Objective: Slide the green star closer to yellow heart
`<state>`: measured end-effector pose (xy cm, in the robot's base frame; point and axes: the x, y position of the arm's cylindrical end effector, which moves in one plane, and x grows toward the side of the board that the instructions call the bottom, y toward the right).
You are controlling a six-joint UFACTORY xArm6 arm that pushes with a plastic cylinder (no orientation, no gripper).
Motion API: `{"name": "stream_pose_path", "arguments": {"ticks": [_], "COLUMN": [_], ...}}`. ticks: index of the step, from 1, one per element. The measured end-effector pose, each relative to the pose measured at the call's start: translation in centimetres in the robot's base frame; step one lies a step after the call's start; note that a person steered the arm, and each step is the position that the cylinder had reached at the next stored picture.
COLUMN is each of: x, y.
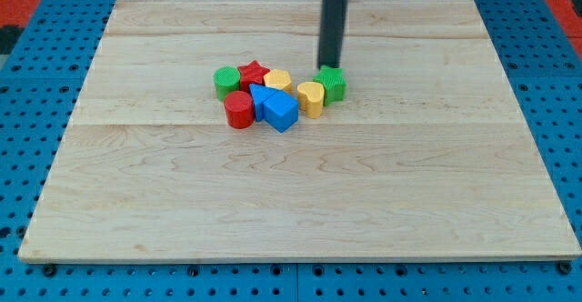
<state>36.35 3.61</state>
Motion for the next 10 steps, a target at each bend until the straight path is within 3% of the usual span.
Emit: {"name": "stream_pose_path", "arguments": {"ticks": [1, 2, 4, 5, 7, 8, 9, 10], "x": [6.6, 10.0, 12.3, 18.8, 17.1, 19.1, 17.5, 16.6], "y": [1.0, 1.9, 8.9, 6.6, -2.4, 1.9, 9.2, 6.0]}}
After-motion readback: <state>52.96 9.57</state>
